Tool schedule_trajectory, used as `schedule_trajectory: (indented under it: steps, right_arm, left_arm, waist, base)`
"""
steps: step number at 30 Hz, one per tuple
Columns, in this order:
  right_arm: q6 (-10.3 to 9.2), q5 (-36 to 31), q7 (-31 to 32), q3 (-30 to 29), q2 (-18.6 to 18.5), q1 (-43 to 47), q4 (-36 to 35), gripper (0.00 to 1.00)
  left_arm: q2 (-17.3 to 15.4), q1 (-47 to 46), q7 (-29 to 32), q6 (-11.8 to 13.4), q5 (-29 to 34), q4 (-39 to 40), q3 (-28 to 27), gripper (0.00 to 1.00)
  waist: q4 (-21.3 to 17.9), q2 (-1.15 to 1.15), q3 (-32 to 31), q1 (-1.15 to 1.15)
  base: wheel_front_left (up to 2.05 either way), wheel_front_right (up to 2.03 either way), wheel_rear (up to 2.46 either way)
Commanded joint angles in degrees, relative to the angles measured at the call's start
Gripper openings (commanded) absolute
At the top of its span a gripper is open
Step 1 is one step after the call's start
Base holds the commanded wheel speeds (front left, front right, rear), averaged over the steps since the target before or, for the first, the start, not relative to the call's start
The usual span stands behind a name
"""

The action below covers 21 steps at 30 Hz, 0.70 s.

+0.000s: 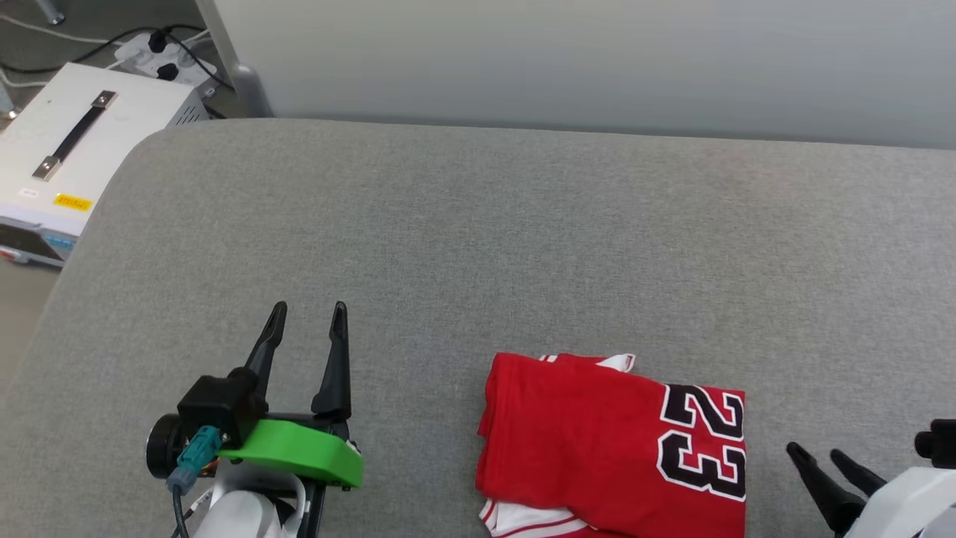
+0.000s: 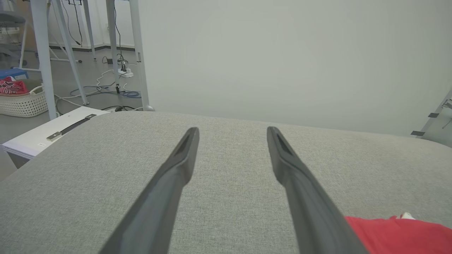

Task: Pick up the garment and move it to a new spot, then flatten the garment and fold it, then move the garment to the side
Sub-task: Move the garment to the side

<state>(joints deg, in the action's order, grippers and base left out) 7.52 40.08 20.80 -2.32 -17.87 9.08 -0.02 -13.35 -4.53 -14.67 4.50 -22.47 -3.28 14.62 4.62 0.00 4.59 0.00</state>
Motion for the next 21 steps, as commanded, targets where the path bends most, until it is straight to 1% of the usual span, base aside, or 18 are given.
schedule_trajectory:
  steps: [1,3,4,9,11,15,16,17,18,21]
  right_arm:
    - [-0.03,1.53,1.04,1.42,-0.46,-1.46,0.38,1.0]
    - [-0.03,4.07,2.19,3.34,-0.47,-2.37,0.92,1.0]
    - [-0.03,5.97,3.92,5.5,-0.5,-3.78,2.6,1.0]
    - [-0.03,8.42,9.27,7.39,0.59,-6.02,7.67,1.0]
    - [-0.03,9.55,12.73,8.1,1.26,-6.61,9.79,1.0]
    - [-0.03,12.08,19.01,9.4,2.61,-7.02,11.88,1.0]
    - [-0.03,12.33,20.15,9.54,2.8,-7.13,11.99,0.69]
    - [-0.03,12.36,20.65,9.6,2.89,-7.29,11.87,0.2]
    - [-0.03,12.22,20.8,9.59,2.93,-7.62,11.59,0.0]
    - [-0.03,11.23,20.02,9.34,2.63,-8.61,10.32,0.0]
  left_arm:
    - [0.57,-1.2,-0.32,-0.46,0.8,0.2,-0.16,1.0]
    - [1.01,-1.56,-0.32,-0.65,1.04,0.39,-0.36,1.0]
    - [1.57,-2.02,-0.32,-1.08,1.48,0.51,-0.51,1.0]
    - [2.56,-2.68,-0.32,-1.86,2.26,0.49,-0.88,1.0]
    - [2.96,-2.78,-0.32,-2.1,2.56,0.33,-1.16,1.0]
    - [3.56,-2.65,-0.32,-2.54,3.05,0.02,-1.68,1.0]
    - [3.7,-2.55,-0.32,-2.64,3.17,-0.08,-1.84,1.0]
    - [3.82,-2.49,-0.32,-2.71,3.27,-0.15,-1.97,1.0]
    - [3.93,-2.37,-0.32,-2.78,3.41,-0.27,-2.14,1.0]
    - [4.09,-2.06,-0.32,-3.09,3.75,-0.45,-2.43,1.0]
  waist:
    - [2.53,0.0,2.49,0.0]
    - [3.36,0.0,3.19,0.0]
    - [4.46,0.0,4.19,0.0]
    - [5.77,0.0,5.43,0.0]
    - [6.06,0.0,5.59,0.0]
    - [6.19,0.0,5.53,0.0]
    - [6.12,0.0,5.44,0.0]
    - [6.03,0.0,5.34,0.0]
    - [5.8,0.0,5.04,0.0]
    - [5.09,0.0,4.31,0.0]
  base:
    - [0.0,0.0,0.0]
    - [0.0,0.0,0.0]
    - [0.0,0.0,0.0]
    - [0.0,0.0,0.0]
    - [0.0,0.0,0.0]
    - [0.0,0.0,0.0]
    - [0.0,0.0,0.0]
    - [0.0,0.0,0.0]
    - [0.0,0.0,0.0]
    - [0.0,0.0,0.0]
